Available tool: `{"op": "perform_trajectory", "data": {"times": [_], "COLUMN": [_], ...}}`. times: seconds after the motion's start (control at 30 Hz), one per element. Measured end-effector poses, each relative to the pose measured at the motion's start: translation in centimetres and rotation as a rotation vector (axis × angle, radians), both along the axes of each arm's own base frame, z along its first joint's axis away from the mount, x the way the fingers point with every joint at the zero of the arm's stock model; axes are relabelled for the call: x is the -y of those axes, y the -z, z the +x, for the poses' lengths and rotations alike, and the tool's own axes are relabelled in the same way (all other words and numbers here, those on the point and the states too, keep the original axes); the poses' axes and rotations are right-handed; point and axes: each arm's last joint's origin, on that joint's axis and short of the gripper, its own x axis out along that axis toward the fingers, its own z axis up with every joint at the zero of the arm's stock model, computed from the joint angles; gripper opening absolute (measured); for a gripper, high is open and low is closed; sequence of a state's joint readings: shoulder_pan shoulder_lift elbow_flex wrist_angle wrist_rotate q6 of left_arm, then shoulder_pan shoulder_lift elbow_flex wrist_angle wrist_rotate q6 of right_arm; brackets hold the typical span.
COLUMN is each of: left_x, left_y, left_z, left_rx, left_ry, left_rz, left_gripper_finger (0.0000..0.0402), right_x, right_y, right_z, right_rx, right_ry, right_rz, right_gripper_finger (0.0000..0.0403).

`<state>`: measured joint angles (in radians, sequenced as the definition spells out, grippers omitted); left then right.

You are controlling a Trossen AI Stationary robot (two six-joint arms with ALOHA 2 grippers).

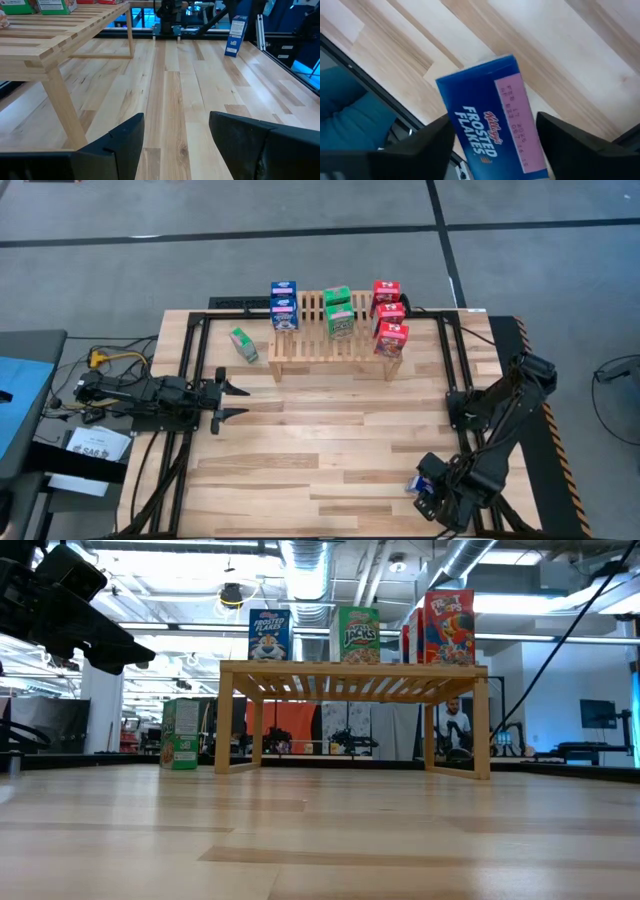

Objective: Stack cereal on shelf
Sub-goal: Put the blue cereal box on the shelf aligned with the other blue cereal box

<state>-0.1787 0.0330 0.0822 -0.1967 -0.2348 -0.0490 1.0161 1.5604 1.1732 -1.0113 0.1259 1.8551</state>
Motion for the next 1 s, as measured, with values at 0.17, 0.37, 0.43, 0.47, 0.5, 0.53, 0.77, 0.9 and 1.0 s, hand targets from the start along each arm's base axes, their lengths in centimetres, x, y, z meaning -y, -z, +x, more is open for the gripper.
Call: {"op": "perform_trajectory", "data": {"times": [0.17,0.37,0.43,0.47,0.5,0.53,0.77,0.9,1.0], "left_x": [0.0,0.0,0.0,0.0,0.0,0.0,0.0,0.0,0.0], "left_y": [0.0,0.0,0.0,0.0,0.0,0.0,0.0,0.0,0.0], "left_z": [0.0,0.0,0.0,0.0,0.0,0.0,0.0,0.0,0.0], "left_rx": [0.001,0.0,0.001,0.0,0.0,0.0,0.001,0.0,0.001], "left_ry": [0.0,0.0,0.0,0.0,0.0,0.0,0.0,0.0,0.0], "left_rz": [0.0,0.0,0.0,0.0,0.0,0.0,0.0,0.0,0.0], "left_gripper_finger": [0.0214,0.0214,0.0214,0.0214,0.0214,0.0214,0.0214,0.0214,0.0214], "right_x": [0.5,1.4,1.9,2.3,2.6,3.0,6.5,9.2,11.4], "right_y": [0.0,-0.1,-0.1,-0.2,-0.3,-0.4,-1.8,-2.7,-3.3], "right_z": [0.8,2.4,3.1,3.5,3.9,4.4,8.1,10.2,11.7], "right_rx": [-0.021,-0.01,-0.007,-0.009,-0.009,-0.007,0.03,0.071,0.097], "right_ry": [-0.004,-0.033,-0.046,-0.057,-0.069,-0.082,-0.215,-0.288,-0.333], "right_rz": [0.016,0.027,0.024,0.021,0.02,0.023,0.001,-0.025,-0.028], "right_gripper_finger": [0.024,0.0204,0.0202,0.0202,0.0202,0.0203,0.0204,0.0205,0.0205]}}
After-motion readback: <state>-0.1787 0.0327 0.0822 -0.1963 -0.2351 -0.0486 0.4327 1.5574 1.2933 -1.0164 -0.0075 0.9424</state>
